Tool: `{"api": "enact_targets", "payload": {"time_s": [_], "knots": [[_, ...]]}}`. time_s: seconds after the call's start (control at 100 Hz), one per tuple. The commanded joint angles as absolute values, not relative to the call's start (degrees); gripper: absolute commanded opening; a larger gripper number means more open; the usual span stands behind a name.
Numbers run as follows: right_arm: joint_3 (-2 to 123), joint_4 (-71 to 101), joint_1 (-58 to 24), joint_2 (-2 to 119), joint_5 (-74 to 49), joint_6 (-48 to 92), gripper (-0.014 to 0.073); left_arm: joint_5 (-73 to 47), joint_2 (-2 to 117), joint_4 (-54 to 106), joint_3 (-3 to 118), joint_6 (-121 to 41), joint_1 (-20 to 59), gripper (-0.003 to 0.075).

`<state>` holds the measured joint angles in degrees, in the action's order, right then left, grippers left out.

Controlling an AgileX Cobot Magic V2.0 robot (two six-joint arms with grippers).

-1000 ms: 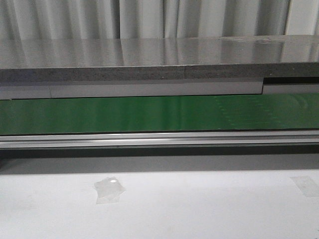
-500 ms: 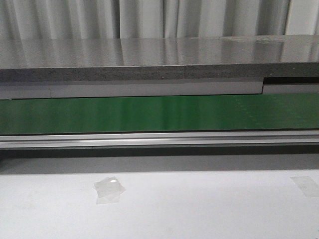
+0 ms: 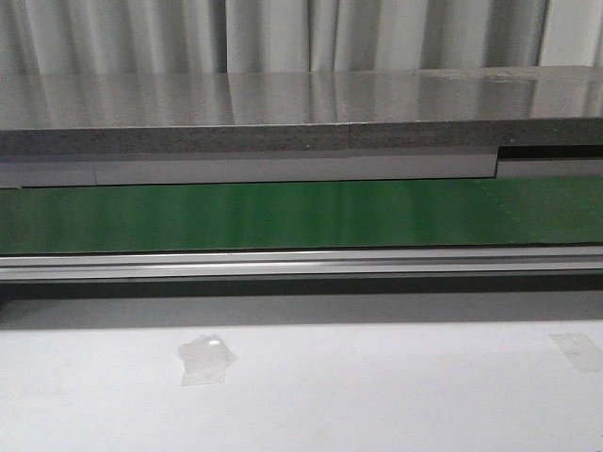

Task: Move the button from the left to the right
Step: 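Lower the open left gripper down around the yellow-capped button, then close the left gripper on the button body and lift it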

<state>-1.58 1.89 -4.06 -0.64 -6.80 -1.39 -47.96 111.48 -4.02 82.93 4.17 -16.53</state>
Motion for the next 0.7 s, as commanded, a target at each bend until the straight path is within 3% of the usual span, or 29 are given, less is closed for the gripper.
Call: {"api": "enact_targets", "payload": {"time_s": [0.0,0.69], "knots": [[-0.7,1.5,-4.2,-1.7,-2.0,-1.1,-0.0066,-45.7,109.5,-4.2,84.9,4.3,-16.8,0.0638],[-0.7,1.5,-4.2,-1.7,-2.0,-1.1,-0.0066,-46.0,113.2,-3.9,84.9,4.3,-17.6,0.0638]]}}
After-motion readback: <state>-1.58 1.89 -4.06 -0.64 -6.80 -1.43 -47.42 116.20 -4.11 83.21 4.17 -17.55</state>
